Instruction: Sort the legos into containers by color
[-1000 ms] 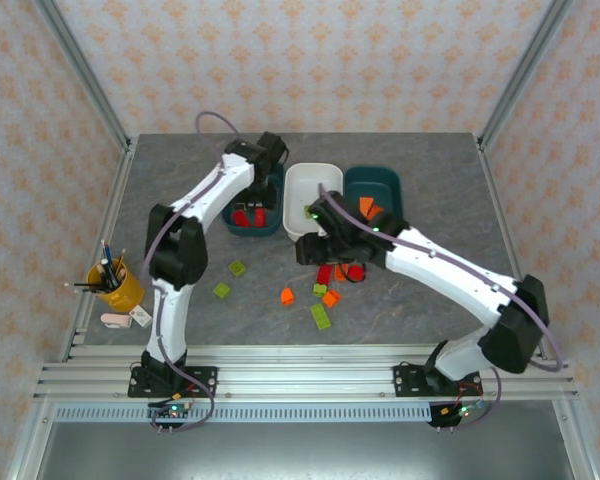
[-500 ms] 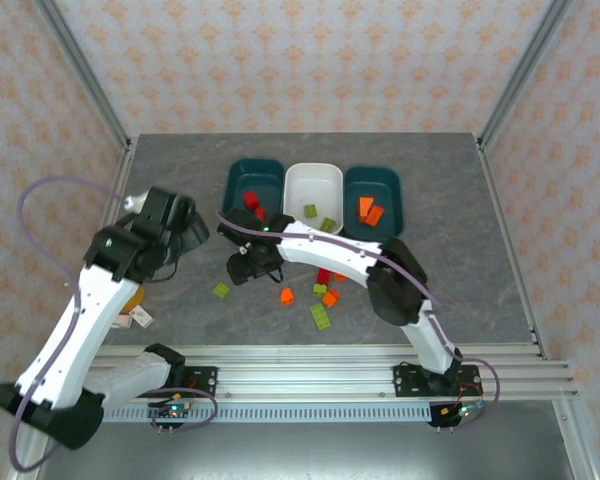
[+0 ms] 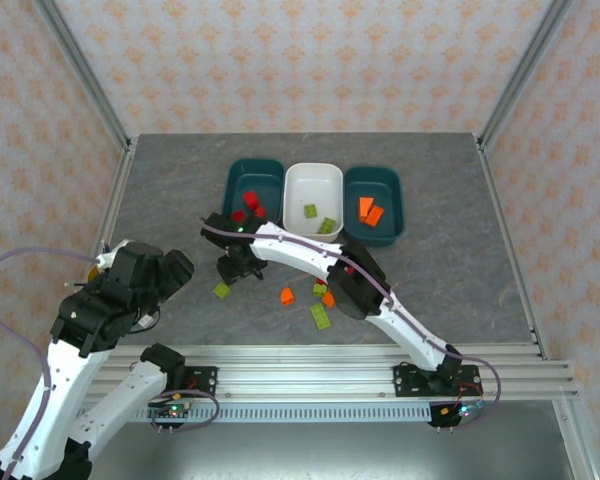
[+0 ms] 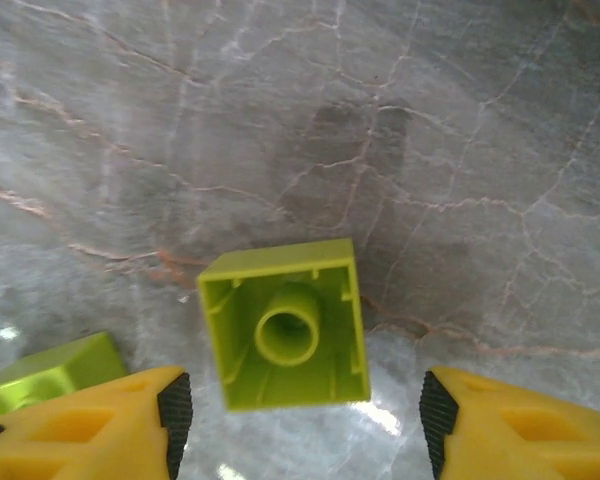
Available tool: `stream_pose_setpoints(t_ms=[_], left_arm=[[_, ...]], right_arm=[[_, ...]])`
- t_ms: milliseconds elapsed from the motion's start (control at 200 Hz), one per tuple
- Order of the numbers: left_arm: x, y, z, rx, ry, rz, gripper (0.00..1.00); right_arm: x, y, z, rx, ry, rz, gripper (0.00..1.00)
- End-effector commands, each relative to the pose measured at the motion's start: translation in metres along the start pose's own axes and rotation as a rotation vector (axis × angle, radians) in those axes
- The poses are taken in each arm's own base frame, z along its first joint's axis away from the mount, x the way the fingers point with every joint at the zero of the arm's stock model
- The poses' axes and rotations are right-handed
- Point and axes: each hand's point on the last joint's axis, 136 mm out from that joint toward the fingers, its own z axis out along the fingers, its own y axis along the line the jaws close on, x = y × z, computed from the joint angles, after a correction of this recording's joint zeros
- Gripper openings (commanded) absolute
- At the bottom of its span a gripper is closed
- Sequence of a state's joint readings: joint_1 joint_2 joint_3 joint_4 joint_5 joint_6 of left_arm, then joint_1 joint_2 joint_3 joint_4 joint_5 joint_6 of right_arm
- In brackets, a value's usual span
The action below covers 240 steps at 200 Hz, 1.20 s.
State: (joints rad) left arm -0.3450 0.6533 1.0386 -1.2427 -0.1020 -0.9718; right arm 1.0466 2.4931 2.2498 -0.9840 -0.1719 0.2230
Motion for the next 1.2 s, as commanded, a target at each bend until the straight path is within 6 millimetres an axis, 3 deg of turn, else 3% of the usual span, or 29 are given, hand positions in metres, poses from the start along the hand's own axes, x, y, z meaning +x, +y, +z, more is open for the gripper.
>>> stream_pose_setpoints(t_ms=[0, 215, 435, 550, 676, 806, 956, 1111, 1196], left_arm=[[0.006, 0.006, -0.001, -0.013, 0.024, -0.019, 0.95], [0.013, 0.001, 0.004, 0.012, 0.054, -0.012, 0.95], [0.020, -0.004, 0.011, 0.039, 0.083, -0.015, 0.94], [0.026, -0.014, 0.017, 0.079, 0.116, -0.006, 0.94], [0.039, -0.026, 0.028, 0.115, 0.184, 0.003, 0.93], [0.044, -0.037, 0.036, 0.145, 0.207, 0.008, 0.93], [0.047, -0.055, 0.043, 0.172, 0.220, 0.033, 0.93], [0.058, -0.078, 0.051, 0.181, 0.241, 0.112, 0.93], [0.058, -0.076, 0.054, 0.124, 0.226, 0.140, 0.93]], right_arm=[[-0.003, -0.017, 0.006, 0.080, 0.000, 0.004, 0.56], [-0.010, -0.016, 0.009, 0.073, -0.021, 0.015, 0.42], [-0.020, -0.016, -0.002, 0.063, -0.051, 0.021, 0.29], [-0.031, -0.018, -0.025, 0.059, -0.103, 0.026, 0.24], [-0.046, -0.028, -0.069, 0.058, -0.192, 0.059, 0.23], [-0.053, -0.058, -0.109, 0.065, -0.258, 0.135, 0.22], [-0.053, -0.108, -0.144, 0.083, -0.315, 0.255, 0.22], [-0.047, -0.169, -0.149, 0.121, -0.313, 0.400, 0.21], [-0.047, -0.180, -0.144, 0.112, -0.297, 0.414, 0.21]])
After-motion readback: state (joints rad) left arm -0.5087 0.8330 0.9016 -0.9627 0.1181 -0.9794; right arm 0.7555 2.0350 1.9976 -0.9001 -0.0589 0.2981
